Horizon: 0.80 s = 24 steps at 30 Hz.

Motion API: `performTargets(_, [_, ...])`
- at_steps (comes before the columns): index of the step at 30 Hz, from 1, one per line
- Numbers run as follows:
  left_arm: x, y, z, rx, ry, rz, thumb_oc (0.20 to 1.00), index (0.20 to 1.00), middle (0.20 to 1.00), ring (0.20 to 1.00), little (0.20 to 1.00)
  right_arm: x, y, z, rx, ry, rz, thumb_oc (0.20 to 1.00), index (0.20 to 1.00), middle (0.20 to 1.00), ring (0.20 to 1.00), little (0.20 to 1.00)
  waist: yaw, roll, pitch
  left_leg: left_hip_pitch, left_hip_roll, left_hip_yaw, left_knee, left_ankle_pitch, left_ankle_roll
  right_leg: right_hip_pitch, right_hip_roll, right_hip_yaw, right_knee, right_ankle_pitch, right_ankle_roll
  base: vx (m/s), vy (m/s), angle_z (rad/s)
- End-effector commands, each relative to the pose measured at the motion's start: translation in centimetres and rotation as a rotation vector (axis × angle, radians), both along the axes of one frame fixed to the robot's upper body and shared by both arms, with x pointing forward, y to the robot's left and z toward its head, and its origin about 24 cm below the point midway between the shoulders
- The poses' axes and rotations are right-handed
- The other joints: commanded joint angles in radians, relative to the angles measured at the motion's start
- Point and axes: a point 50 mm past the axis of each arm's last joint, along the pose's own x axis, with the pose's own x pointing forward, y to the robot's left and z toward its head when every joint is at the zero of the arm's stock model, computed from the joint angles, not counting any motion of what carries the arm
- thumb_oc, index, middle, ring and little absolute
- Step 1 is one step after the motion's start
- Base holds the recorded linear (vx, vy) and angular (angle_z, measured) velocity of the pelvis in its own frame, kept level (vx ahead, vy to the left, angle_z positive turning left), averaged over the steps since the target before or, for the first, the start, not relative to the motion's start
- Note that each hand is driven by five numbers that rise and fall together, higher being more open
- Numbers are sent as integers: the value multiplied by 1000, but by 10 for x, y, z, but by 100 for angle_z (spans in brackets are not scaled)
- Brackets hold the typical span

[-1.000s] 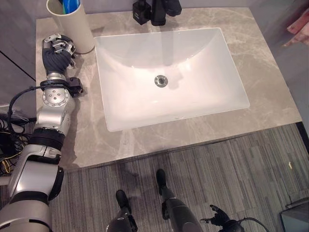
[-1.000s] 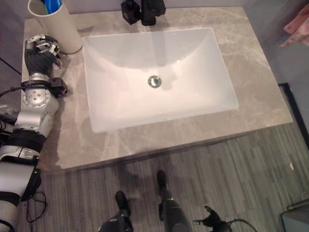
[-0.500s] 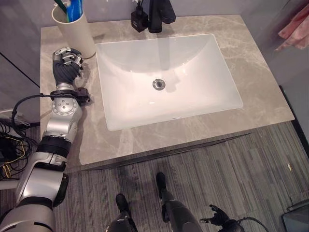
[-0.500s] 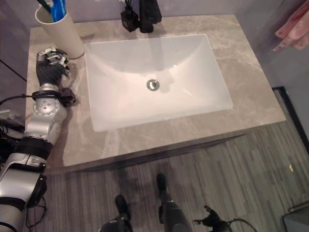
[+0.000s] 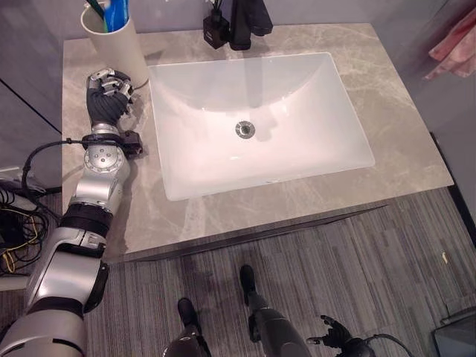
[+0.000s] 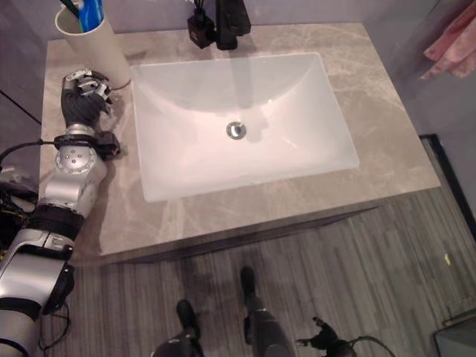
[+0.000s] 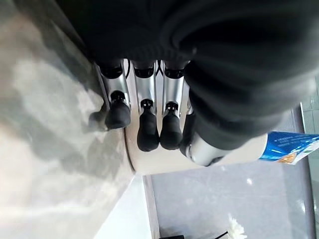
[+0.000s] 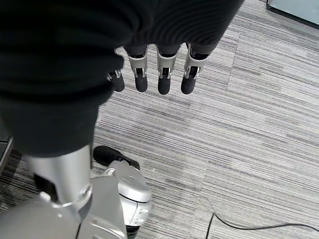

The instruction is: Put brush and paste in cup on sink, flatten towel.

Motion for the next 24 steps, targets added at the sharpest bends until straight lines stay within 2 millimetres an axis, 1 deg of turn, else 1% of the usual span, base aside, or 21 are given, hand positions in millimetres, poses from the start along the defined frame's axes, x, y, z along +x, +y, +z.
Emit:
performTargets(1, [5,11,7,56,27,73,200,200,200,200,200,15,-18,11,-21,-58,-26,1000,1000,1000,1000,1000,-31,32,52,-10,7,-75,3,52,7,66,-8,11,0,25,76,7,-6,-7])
performTargets(6, [6,17,17,77,20,112,200,200,200,200,200,12,-18,11,-17,-55,-9,1000,1000,1000,1000,1000,-34,31,50,-12,10,-62,3,51,6,52,-2,27,-2,29,79,8,-2,-3])
performTargets(7, [6,20,25,79,10,133,200,200,200,200,200,13,-19,11,-23,-56,-9,1000,1000,1000,1000,1000,-37,29,49,-18,11,-53,3,53,5,43,-1,32,-2,33,81,8,0,-5])
performTargets(12, [6,25,32,75,3,157,200,200,200,200,200,16,-20,13,-19,-71,-15,1000,1000,1000,1000,1000,-43,28,47,-33,12,-49,3,56,3,25,-1,35,-2,39,83,11,-10,-12])
performTargets(13, [6,27,36,81,2,170,200,200,200,200,200,17,-20,14,-18,-78,-21,1000,1000,1000,1000,1000,-46,30,49,-43,11,-48,3,57,2,15,-2,40,-2,41,84,14,-1,-8])
performTargets(20, [5,35,44,95,1,211,200,200,200,200,200,19,-18,15,-4,-99,-18,1000,1000,1000,1000,1000,-50,31,41,-69,10,-55,3,61,2,-9,-2,44,-2,47,86,0,0,0])
performTargets(23, [4,36,43,90,0,216,200,200,200,200,200,19,-16,15,2,-101,-16,1000,1000,1000,1000,1000,-51,29,38,-73,12,-58,3,63,1,-13,-1,42,-2,47,87,0,0,0])
performTargets(24, [5,35,40,91,3,211,200,200,200,200,200,17,-16,14,2,-98,-16,1000,1000,1000,1000,1000,-50,31,35,-77,12,-66,3,63,1,-13,-3,38,-2,46,86,0,0,0])
